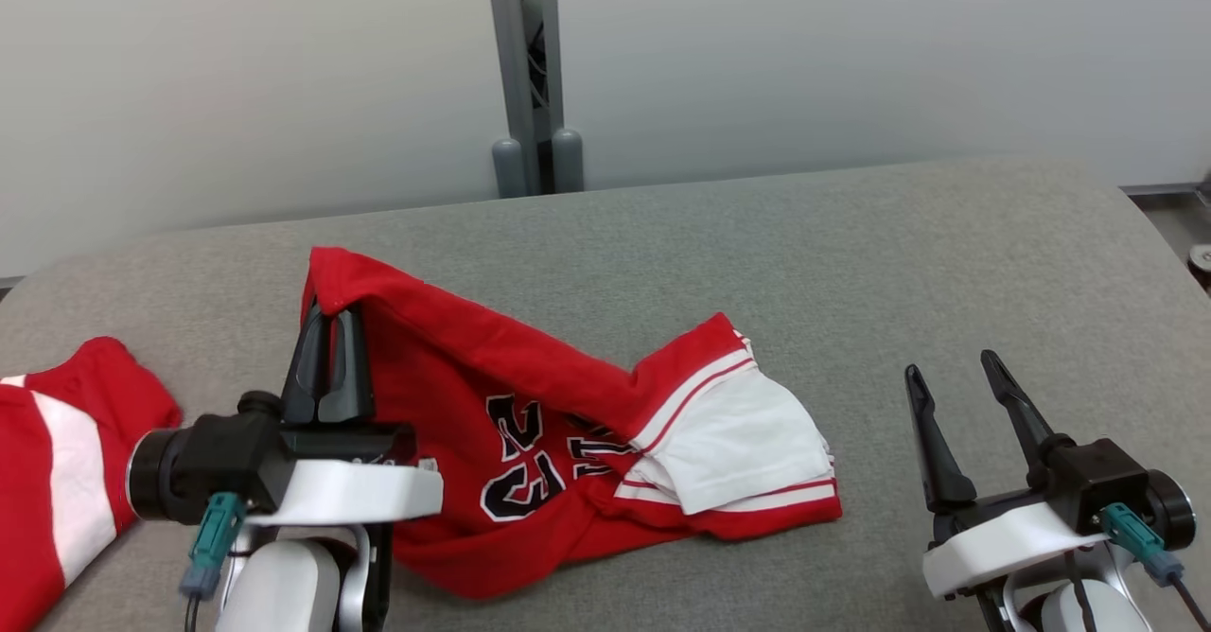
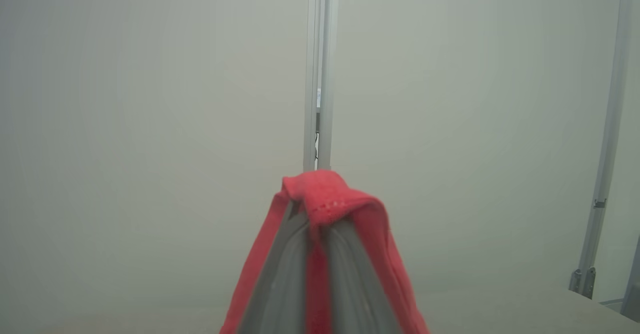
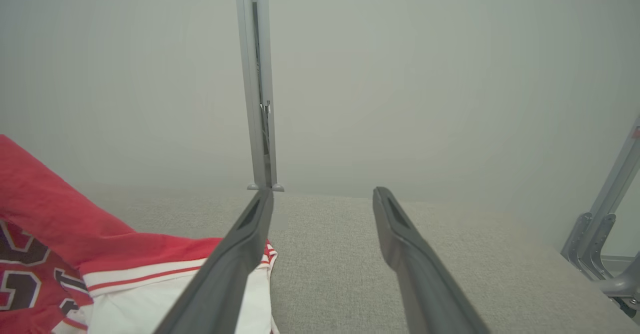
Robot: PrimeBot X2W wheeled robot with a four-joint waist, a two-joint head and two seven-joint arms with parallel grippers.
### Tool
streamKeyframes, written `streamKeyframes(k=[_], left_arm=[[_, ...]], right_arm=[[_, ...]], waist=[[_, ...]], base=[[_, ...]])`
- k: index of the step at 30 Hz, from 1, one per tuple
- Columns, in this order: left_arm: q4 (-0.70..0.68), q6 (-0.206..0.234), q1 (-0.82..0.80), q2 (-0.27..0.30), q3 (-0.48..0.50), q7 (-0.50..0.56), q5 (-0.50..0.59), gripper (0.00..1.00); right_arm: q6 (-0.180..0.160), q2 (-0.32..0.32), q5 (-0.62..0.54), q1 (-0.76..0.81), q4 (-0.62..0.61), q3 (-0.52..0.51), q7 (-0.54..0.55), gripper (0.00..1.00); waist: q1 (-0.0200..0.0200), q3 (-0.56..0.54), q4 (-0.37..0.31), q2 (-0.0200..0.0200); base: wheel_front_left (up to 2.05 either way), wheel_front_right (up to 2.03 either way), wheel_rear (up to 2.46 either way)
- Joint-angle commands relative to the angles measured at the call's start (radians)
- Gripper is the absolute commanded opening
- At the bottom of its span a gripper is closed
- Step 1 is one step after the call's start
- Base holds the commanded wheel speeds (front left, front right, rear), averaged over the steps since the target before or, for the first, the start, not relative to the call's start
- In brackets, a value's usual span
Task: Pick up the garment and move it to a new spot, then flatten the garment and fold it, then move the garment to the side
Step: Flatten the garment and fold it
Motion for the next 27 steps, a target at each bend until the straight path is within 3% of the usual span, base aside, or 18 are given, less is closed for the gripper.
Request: streamKeyframes(k=[1,8,15,16,17,18,23,27], left_arm=[[0.014,0.011,-0.025,0.004,0.010,-0.003,0.009,0.00],[0.381,-0.009,-0.195,0.016,0.055,-0.002,0.072,0.00],[0.742,-0.014,-0.435,0.090,0.099,-0.002,0.114,0.00],[0.796,-0.018,-0.464,0.098,0.103,-0.002,0.112,0.04],[0.846,-0.016,-0.497,0.111,0.106,-0.002,0.113,0.40],[0.900,-0.014,-0.526,0.120,0.108,-0.002,0.114,1.00],[1.108,-0.038,-0.653,0.147,0.099,0.000,0.112,1.00],[1.164,-0.051,-0.715,0.151,0.097,-0.003,0.103,1.00]], right_arm=[[0.000,-0.005,0.005,-0.008,-0.001,0.005,-0.002,1.00],[0.000,-0.005,0.026,-0.042,-0.003,0.060,-0.002,1.00],[0.000,-0.005,0.058,-0.102,-0.017,0.110,-0.002,1.00],[0.000,-0.005,0.062,-0.110,-0.019,0.115,-0.002,1.00],[0.000,-0.005,0.067,-0.116,-0.021,0.120,-0.002,1.00],[0.000,-0.005,0.069,-0.121,-0.021,0.125,-0.002,1.00],[0.000,-0.005,0.080,-0.137,-0.022,0.129,-0.002,1.00],[0.000,-0.005,0.076,-0.141,-0.018,0.117,-0.002,1.00]], waist=[[0.0000,0.013,-0.017,0.0000],[0.0000,0.081,-0.101,0.0000],[0.0000,0.187,-0.170,0.0000],[0.0000,0.198,-0.176,0.0000],[0.0000,0.208,-0.183,0.0000],[0.0000,0.217,-0.188,0.0000],[0.0000,0.244,-0.189,0.0000],[0.0000,0.250,-0.169,0.0000]], base=[[0.00,0.00,0.00],[0.00,0.00,0.00],[0.00,0.00,0.00],[0.00,0.00,0.00],[0.00,0.00,0.00],[0.00,0.00,0.00],[0.00,0.00,0.00],[0.00,0.00,0.00]])
